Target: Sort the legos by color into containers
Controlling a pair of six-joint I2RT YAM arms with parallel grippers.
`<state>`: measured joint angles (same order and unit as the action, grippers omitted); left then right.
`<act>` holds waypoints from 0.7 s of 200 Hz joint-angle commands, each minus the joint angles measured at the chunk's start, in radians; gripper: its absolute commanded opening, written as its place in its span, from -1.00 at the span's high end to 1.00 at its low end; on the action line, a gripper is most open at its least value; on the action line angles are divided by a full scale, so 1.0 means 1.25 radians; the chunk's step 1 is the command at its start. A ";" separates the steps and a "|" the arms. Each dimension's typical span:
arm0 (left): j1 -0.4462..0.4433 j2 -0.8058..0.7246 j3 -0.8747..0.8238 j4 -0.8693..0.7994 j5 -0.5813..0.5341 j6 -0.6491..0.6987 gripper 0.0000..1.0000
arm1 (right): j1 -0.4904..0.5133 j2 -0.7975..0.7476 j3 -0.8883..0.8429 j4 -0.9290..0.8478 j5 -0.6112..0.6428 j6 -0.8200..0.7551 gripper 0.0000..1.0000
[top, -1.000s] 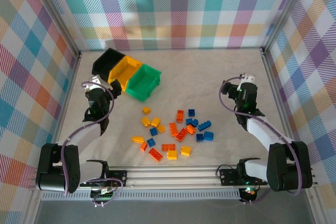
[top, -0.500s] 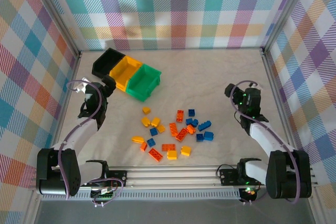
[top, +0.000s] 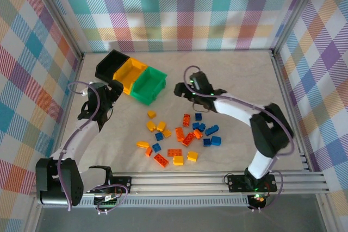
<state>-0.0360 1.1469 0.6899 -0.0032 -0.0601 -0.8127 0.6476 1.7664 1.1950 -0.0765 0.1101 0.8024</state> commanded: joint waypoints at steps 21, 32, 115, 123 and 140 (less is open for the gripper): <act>-0.001 -0.042 -0.041 -0.012 0.044 -0.058 -0.92 | 0.067 0.159 0.238 -0.129 0.088 0.144 -0.72; 0.000 -0.050 -0.048 -0.007 0.046 -0.062 -0.93 | 0.072 0.204 0.297 -0.164 0.084 0.169 -0.67; -0.001 -0.094 -0.043 -0.030 0.054 -0.044 -0.98 | 0.082 0.483 0.699 -0.437 0.056 0.189 -0.43; -0.001 -0.094 -0.042 -0.029 0.059 -0.044 -0.98 | 0.082 0.504 0.732 -0.459 0.052 0.179 -0.39; -0.001 -0.097 -0.038 -0.033 0.065 -0.043 -0.99 | 0.080 0.522 0.767 -0.484 0.051 0.166 -0.29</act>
<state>-0.0360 1.0462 0.6415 -0.0265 -0.0025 -0.8749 0.7460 2.3852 2.0811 -0.5579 0.1883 1.0306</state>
